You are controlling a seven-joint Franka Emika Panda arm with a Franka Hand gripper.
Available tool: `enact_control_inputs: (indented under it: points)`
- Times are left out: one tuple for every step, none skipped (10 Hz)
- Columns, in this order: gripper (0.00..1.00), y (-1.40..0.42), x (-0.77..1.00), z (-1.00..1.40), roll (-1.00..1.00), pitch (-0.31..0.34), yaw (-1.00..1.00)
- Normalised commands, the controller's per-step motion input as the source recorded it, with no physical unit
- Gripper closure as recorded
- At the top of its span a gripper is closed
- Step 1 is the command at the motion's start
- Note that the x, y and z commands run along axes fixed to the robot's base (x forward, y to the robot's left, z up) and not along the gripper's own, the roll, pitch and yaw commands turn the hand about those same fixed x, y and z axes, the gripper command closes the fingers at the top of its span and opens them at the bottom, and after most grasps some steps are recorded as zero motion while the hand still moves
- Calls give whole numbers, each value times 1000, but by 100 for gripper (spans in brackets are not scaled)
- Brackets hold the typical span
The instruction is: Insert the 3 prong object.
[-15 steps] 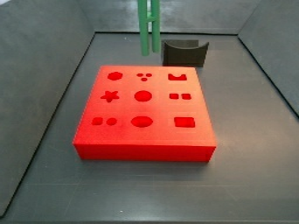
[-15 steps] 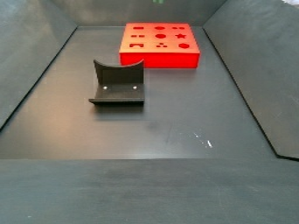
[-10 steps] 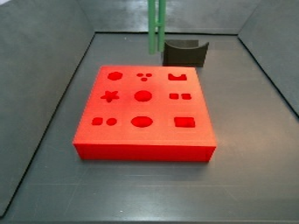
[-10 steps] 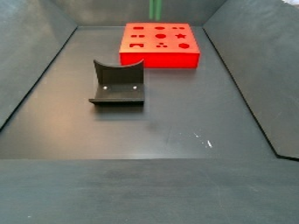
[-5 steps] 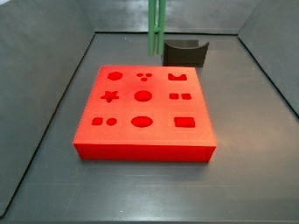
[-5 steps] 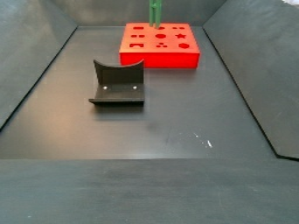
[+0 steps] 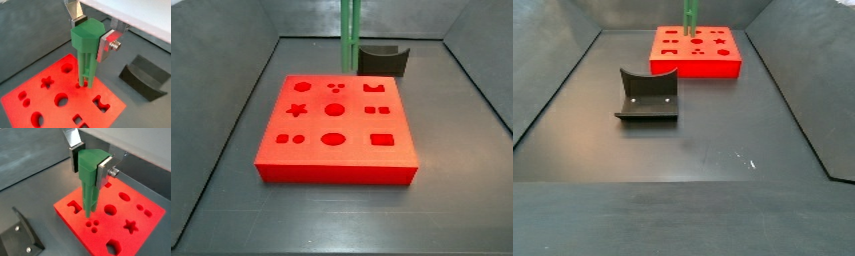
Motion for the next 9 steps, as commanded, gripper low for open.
enact_control_inputs:
  points:
    - [100,-49,0,0,239,0,763]
    - [100,0,-180,-51,300,9,757]
    - [100,0,-203,-109,291,26,743]
    - [100,-31,-223,-226,289,27,674]
    - [100,-117,-269,-397,173,0,571]
    - [100,-214,-189,-303,0,-4,437]
    - [100,-149,11,-180,-164,-106,271]
    - [100,-49,251,0,-164,-60,171]
    - [100,0,320,94,-61,0,83]
